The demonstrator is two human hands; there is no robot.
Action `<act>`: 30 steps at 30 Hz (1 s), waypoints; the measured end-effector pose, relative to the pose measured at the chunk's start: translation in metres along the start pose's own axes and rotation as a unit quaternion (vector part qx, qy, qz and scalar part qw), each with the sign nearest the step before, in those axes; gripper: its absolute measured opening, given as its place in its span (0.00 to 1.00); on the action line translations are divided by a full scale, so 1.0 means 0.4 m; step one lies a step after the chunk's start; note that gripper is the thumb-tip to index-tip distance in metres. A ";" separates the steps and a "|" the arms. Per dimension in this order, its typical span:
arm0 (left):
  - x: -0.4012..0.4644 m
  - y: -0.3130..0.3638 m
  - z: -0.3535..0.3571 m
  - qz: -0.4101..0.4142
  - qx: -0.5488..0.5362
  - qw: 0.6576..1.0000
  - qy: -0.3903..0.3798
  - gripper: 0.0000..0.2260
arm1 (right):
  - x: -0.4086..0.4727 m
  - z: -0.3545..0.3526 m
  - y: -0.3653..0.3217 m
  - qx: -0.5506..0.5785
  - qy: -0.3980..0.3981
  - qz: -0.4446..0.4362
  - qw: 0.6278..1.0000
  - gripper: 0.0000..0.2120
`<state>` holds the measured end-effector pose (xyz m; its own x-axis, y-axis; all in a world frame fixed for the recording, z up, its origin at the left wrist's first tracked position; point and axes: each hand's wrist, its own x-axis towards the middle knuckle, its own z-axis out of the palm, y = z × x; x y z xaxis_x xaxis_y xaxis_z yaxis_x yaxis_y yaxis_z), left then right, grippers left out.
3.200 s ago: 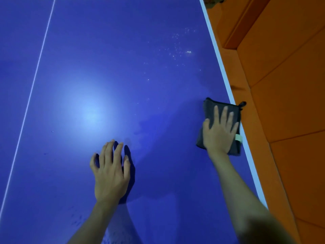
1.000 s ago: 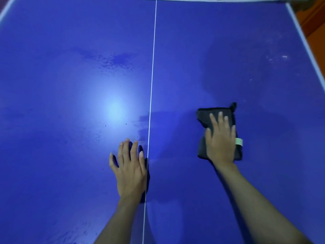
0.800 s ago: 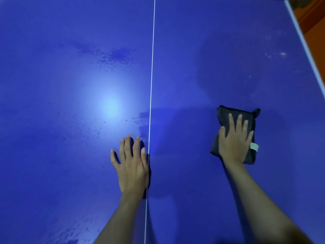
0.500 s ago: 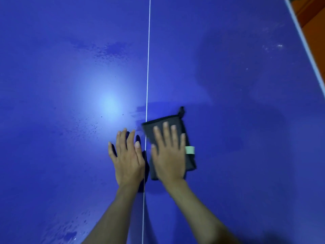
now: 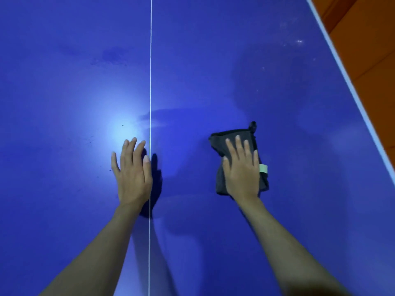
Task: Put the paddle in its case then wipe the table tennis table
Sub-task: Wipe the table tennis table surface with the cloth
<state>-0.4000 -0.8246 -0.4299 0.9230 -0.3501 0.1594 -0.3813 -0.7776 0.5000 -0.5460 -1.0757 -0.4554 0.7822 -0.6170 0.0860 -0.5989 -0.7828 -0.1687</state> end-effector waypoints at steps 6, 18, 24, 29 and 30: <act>-0.225 0.002 -0.058 0.041 0.035 0.998 0.029 0.20 | -0.047 -0.051 0.182 0.003 -0.015 0.138 0.990 0.30; -0.410 -0.043 -0.052 0.032 0.083 0.996 -0.030 0.26 | -0.326 0.021 -0.411 0.033 -0.028 -0.090 0.995 0.30; -0.406 -0.038 -0.057 0.006 0.080 0.996 -0.034 0.26 | -0.320 0.025 -0.343 0.037 -0.029 -0.163 0.986 0.28; -0.407 -0.030 -0.052 -0.013 0.059 0.998 -0.015 0.21 | -0.289 -0.020 -0.077 0.019 -0.012 -0.069 0.997 0.29; -0.407 -0.028 -0.050 -0.014 0.058 0.998 -0.015 0.21 | -0.289 -0.033 -0.005 0.013 -0.009 -0.042 0.999 0.29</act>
<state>-0.5450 -0.7484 -0.4443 0.9323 -0.3412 0.1199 -0.3598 -0.8418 0.4024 -0.6376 -1.0039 -0.4522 0.8325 -0.5478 0.0832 -0.5270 -0.8291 -0.1867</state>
